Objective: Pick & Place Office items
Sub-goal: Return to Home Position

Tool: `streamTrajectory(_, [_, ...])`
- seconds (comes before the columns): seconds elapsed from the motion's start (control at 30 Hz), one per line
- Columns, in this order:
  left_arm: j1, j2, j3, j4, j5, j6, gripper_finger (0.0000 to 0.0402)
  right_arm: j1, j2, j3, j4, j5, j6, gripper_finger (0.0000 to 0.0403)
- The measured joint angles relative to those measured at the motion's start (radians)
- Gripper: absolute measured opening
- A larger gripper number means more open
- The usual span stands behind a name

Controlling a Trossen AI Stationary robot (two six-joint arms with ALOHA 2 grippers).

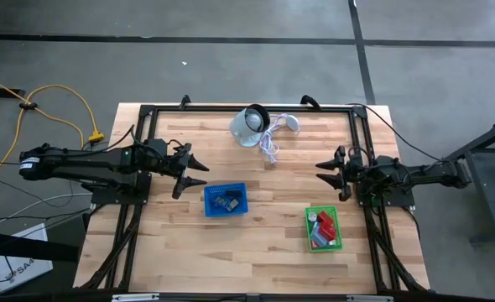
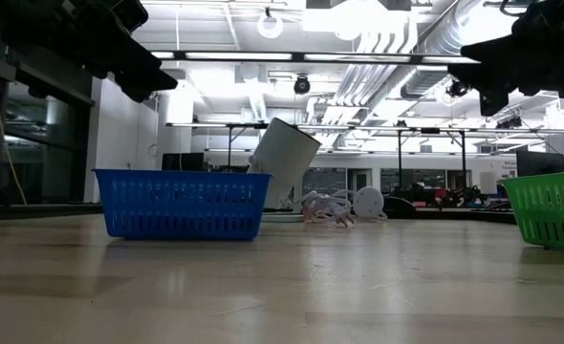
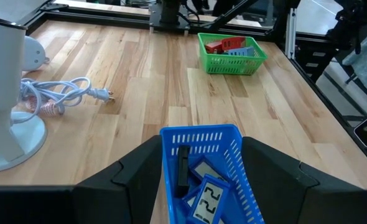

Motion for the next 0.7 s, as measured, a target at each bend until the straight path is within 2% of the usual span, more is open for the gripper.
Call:
streamTrajectory(0.43, [0.000,0.000,0.000,0.000,0.000,0.000,0.0211,0.000,-0.064,-0.001,-0.180,0.004,0.033,0.0153])
streamTrajectory(0.7, [0.000,0.000,0.000,0.000,0.000,0.000,0.0211,0.000,-0.089,-0.002,-0.186,0.002,0.027,0.0153])
